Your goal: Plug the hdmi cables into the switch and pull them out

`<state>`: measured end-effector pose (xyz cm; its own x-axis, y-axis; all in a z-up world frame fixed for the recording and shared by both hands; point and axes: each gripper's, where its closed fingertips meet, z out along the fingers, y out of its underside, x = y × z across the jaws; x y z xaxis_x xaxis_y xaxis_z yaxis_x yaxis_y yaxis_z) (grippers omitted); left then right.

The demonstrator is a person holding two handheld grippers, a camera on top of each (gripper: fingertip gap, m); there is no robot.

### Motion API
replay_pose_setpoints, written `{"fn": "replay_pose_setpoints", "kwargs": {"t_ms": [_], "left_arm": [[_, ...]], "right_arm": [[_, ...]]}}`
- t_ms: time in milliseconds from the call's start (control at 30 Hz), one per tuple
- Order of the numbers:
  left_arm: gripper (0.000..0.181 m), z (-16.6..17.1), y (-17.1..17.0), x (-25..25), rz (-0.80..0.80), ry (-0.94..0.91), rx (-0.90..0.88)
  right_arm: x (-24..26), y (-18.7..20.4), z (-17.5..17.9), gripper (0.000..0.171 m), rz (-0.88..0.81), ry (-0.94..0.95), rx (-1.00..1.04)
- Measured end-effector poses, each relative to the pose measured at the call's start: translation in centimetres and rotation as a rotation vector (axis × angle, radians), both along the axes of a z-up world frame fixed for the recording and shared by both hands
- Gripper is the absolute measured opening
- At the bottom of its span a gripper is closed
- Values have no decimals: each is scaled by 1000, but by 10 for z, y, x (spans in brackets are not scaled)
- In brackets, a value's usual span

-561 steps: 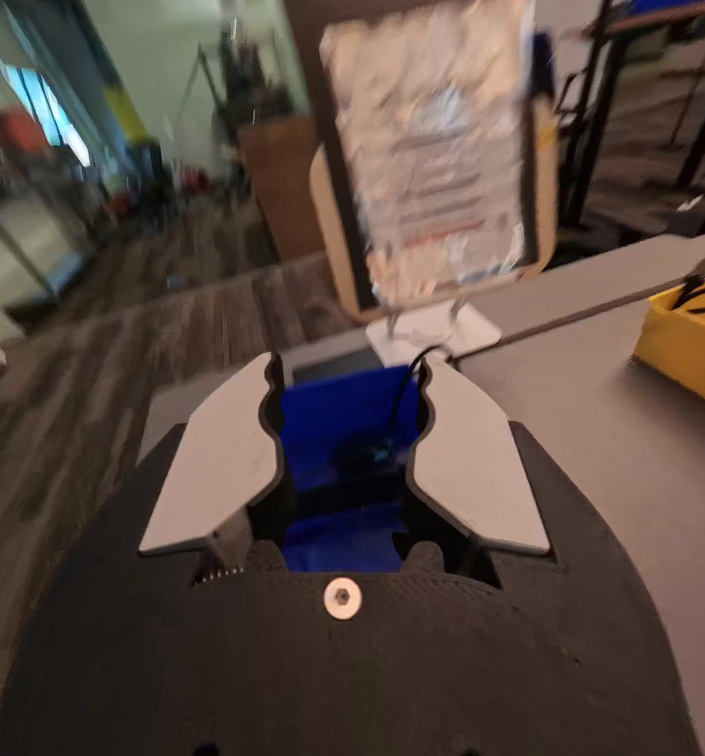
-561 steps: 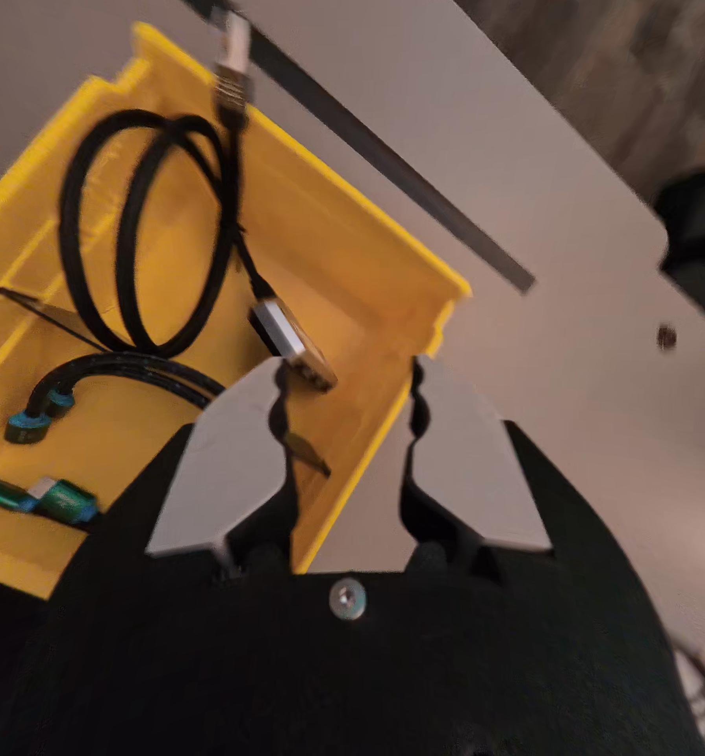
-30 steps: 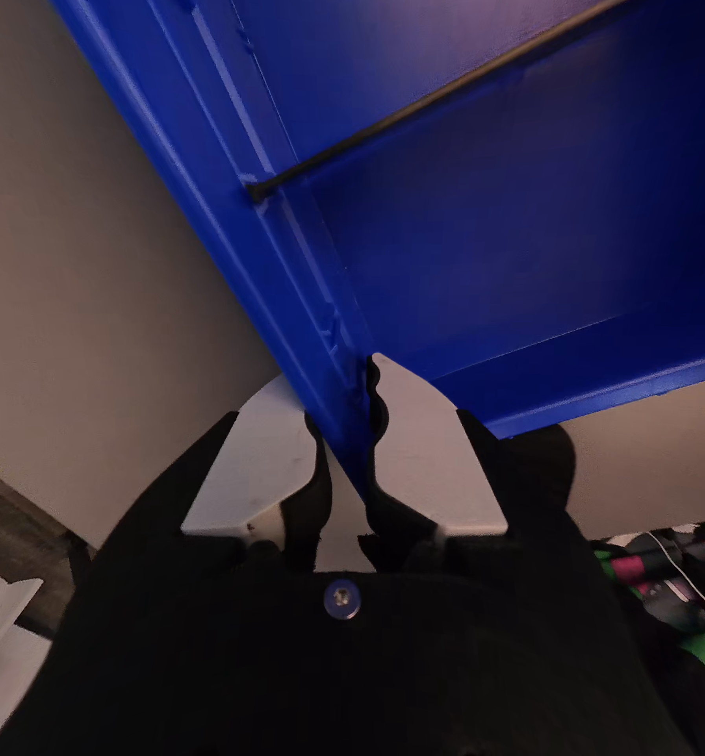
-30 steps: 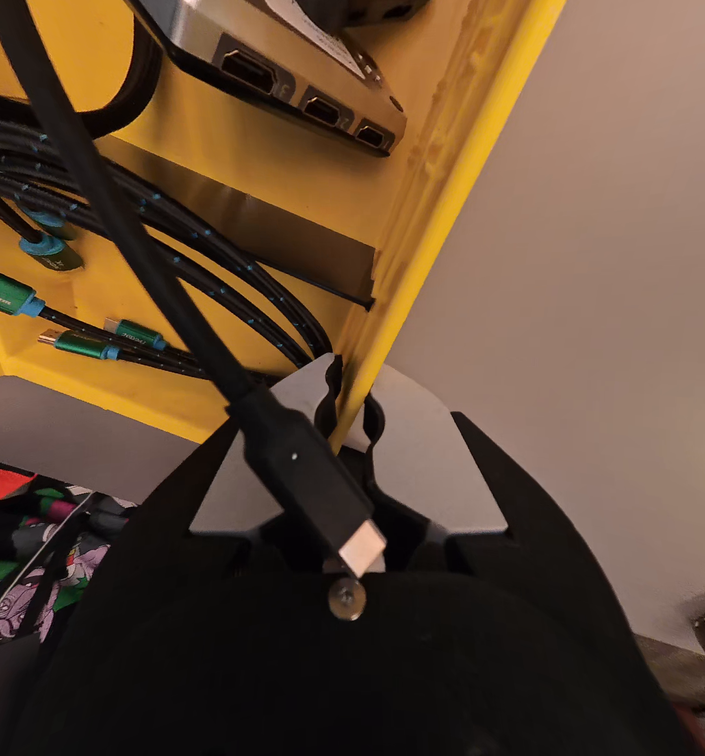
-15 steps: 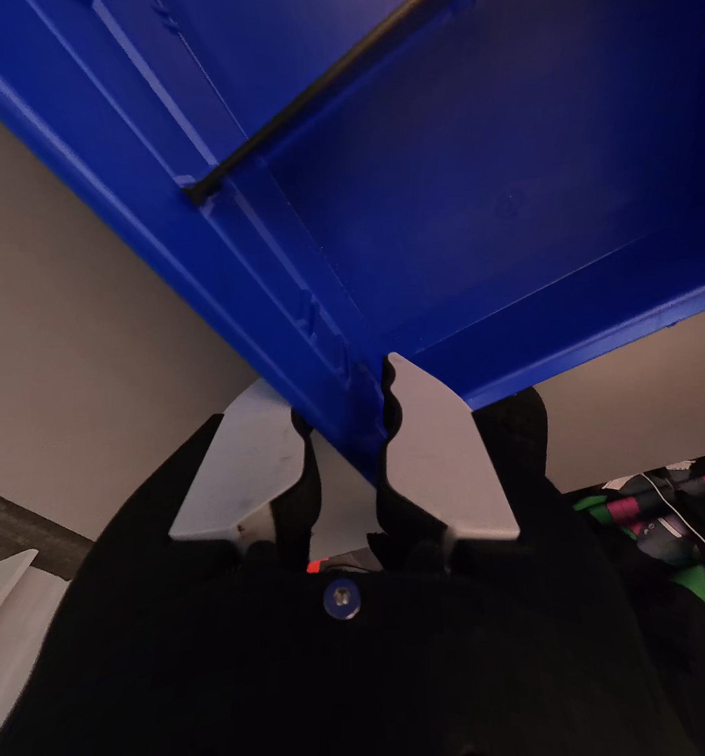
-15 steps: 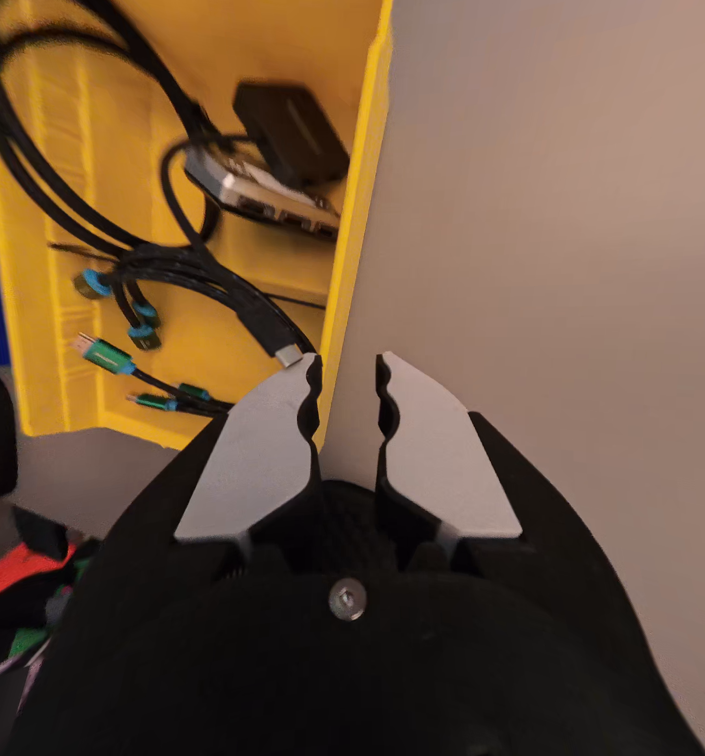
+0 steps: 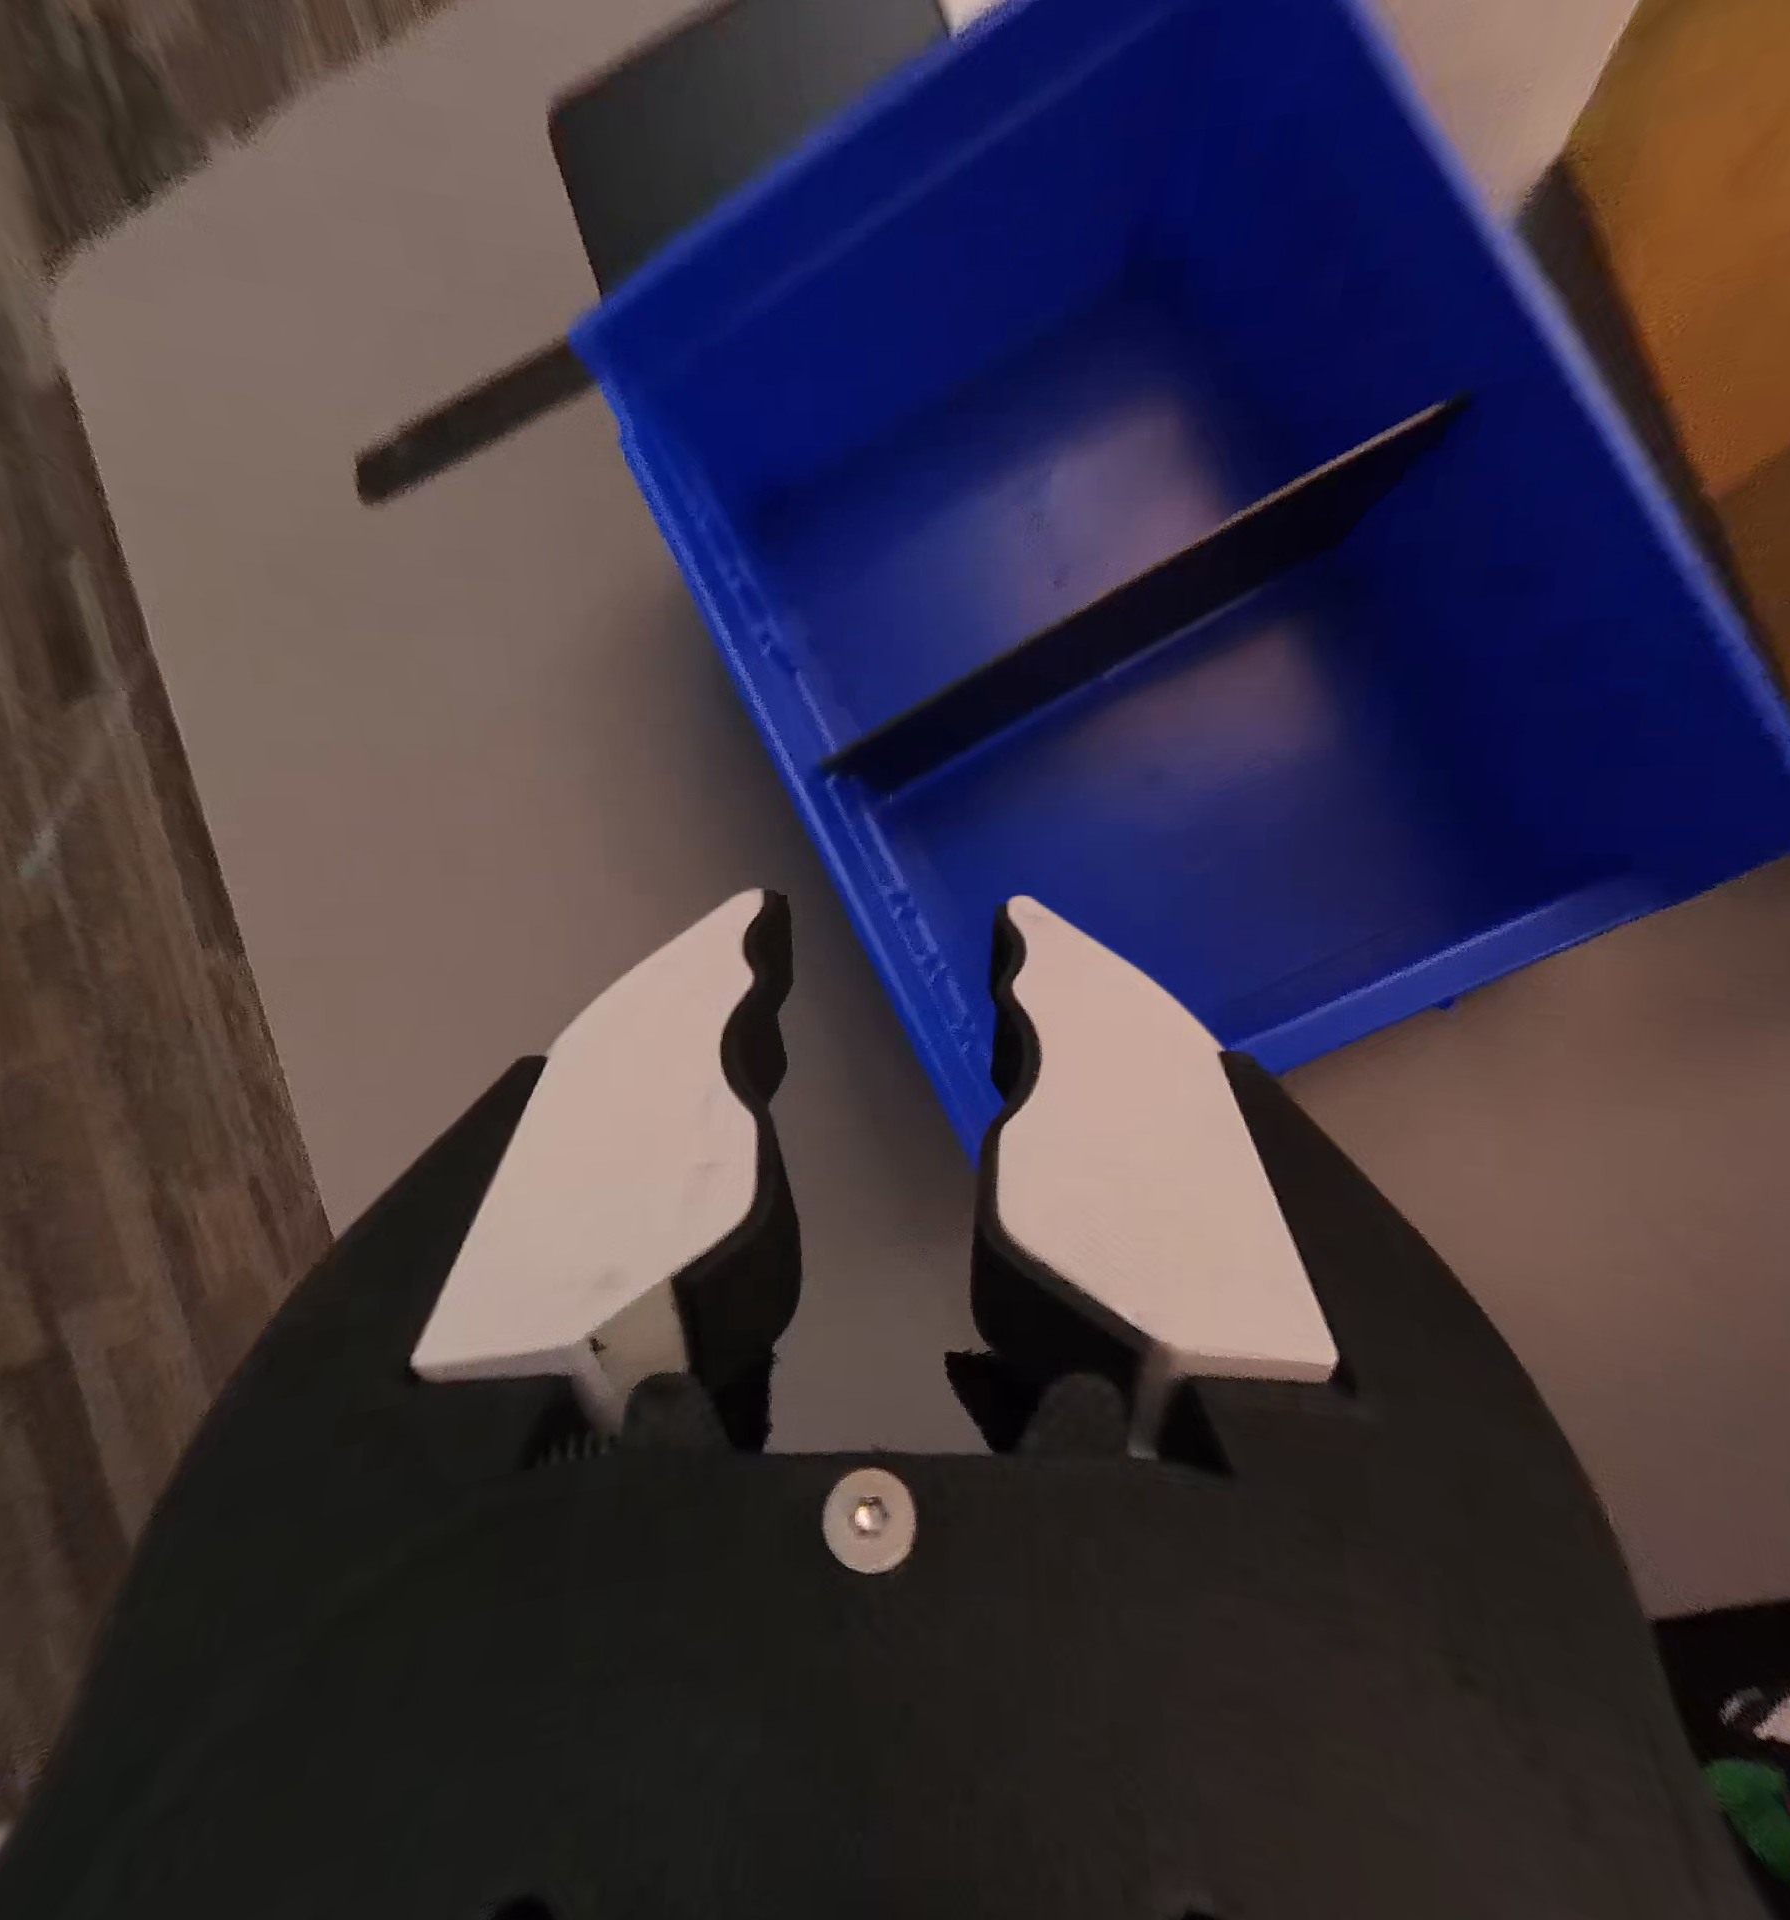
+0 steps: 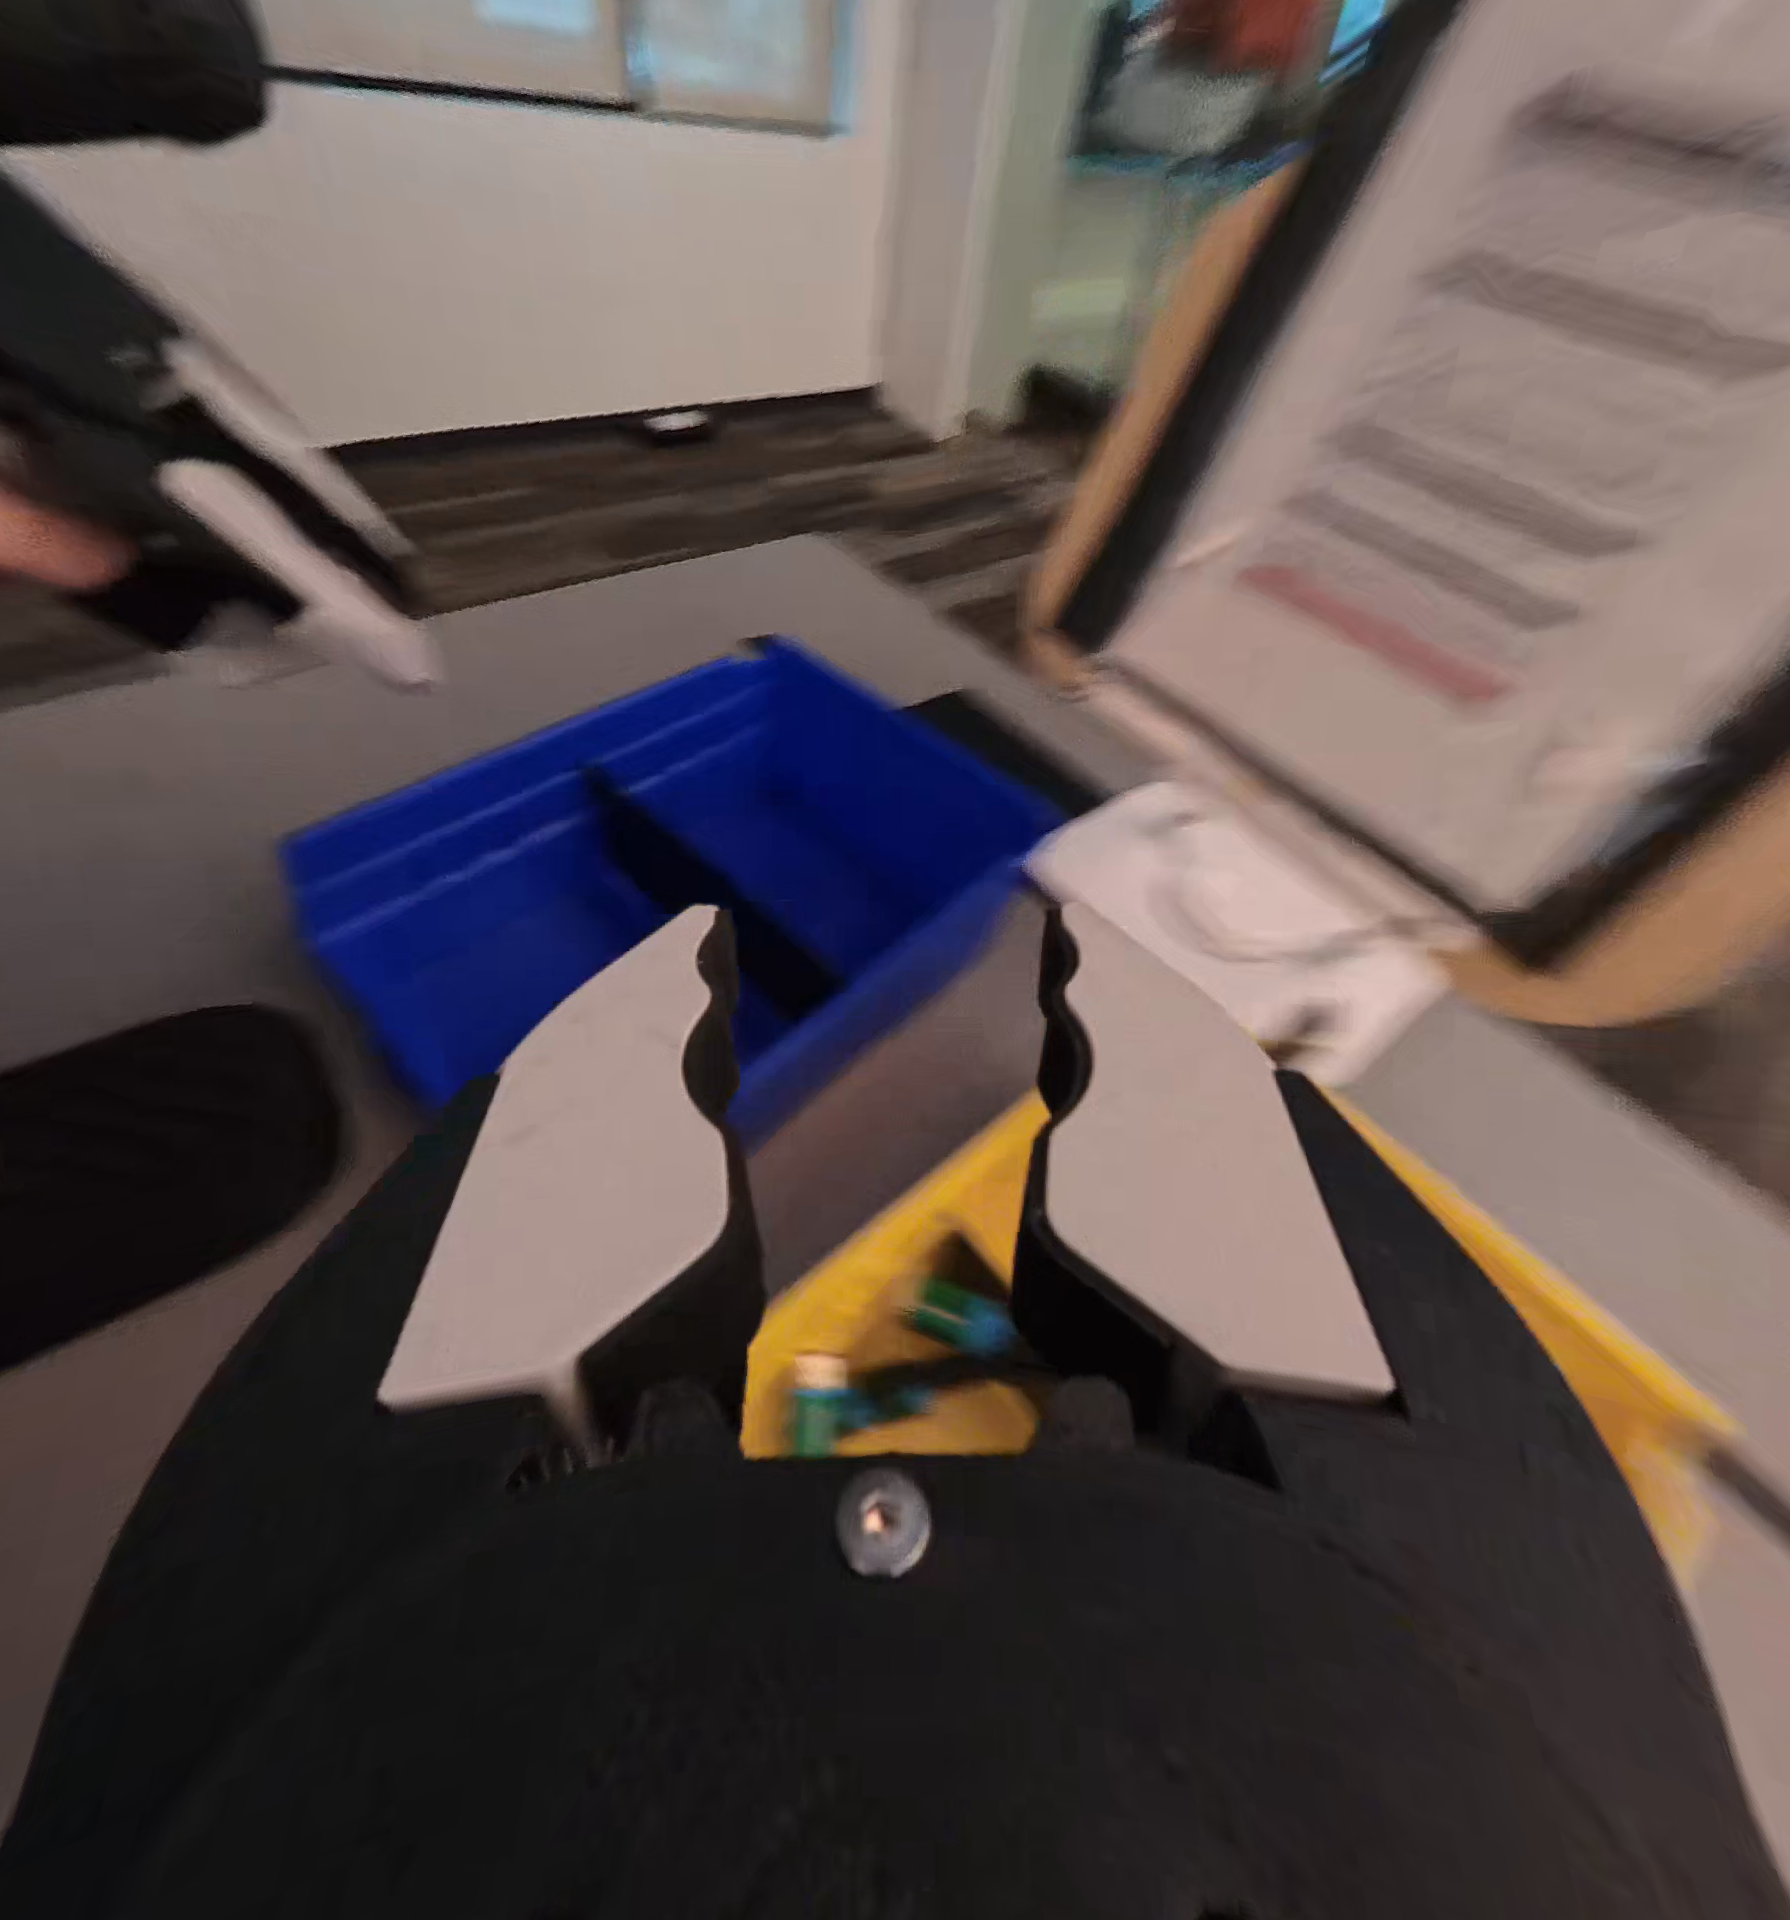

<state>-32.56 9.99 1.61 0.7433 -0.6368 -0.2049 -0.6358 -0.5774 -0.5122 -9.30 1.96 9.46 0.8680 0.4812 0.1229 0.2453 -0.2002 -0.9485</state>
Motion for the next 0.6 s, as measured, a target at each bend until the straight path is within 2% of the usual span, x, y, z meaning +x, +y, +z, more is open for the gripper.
{"fn": "replay_pose_setpoints", "kwargs": {"t_ms": [33, 100, 200, 267, 333, 467, 600], "left_arm": [[36, 7, -1, 6, -17, -16, 35], [36, 19, -2, 16, -39, -42, 97], [36, 25, -8, 24, -72, -48, 129], [35, 25, -14, 26, -96, -42, 123], [34, 27, -15, 27, -114, -35, 138], [32, 34, -14, 33, -122, -79, 158], [32, 34, -17, 38, -151, -75, 165]], "right_arm": [[-25, 8, -19, 56, 63, 36, -94], [-54, 33, -63, 59, 77, 10, -290], [-65, 73, -124, 58, 10, -121, -539], [-53, 84, -159, 59, -63, -253, -712], [-53, 80, -179, 60, -73, -281, -850], [-62, 69, -198, 60, -85, -172, -1071], [-62, 62, -228, 50, -170, -112, -1212]]}}
